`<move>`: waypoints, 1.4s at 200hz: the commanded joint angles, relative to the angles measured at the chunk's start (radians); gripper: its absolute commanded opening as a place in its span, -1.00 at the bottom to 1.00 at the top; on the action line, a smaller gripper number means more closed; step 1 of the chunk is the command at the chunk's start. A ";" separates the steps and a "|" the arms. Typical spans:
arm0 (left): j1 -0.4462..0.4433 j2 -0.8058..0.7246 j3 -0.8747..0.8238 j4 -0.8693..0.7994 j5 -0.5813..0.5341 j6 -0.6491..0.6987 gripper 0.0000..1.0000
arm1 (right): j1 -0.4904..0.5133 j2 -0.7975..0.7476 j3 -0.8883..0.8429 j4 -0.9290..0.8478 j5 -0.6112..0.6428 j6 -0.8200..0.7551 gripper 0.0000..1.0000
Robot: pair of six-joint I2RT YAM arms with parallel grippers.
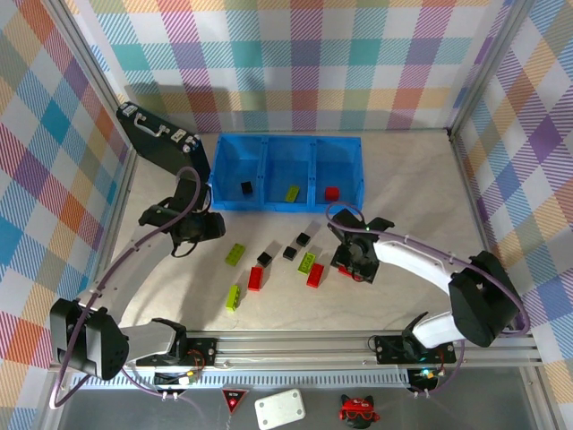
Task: Sort the legos into containers by color
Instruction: Pick up the lego from the bottom-center of the table, then place the lego in the container.
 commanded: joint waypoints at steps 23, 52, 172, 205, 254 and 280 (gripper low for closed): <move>-0.004 -0.053 -0.026 -0.024 0.002 -0.015 -0.06 | -0.045 0.135 0.215 -0.040 0.041 -0.126 0.38; -0.004 -0.084 -0.036 -0.038 -0.005 -0.017 -0.05 | -0.079 0.219 0.338 -0.045 0.035 -0.179 0.37; -0.004 -0.154 -0.060 -0.079 -0.046 -0.021 -0.04 | -0.200 0.543 0.801 -0.102 0.071 -0.622 0.38; -0.004 -0.163 -0.056 -0.083 -0.049 -0.027 -0.04 | -0.230 0.632 0.902 -0.112 0.065 -0.643 0.39; -0.004 -0.185 -0.063 -0.098 -0.058 -0.032 -0.04 | -0.266 0.734 1.003 -0.123 0.044 -0.660 0.39; -0.004 -0.197 -0.069 -0.106 -0.062 -0.034 -0.04 | -0.273 0.781 1.047 -0.129 0.036 -0.666 0.39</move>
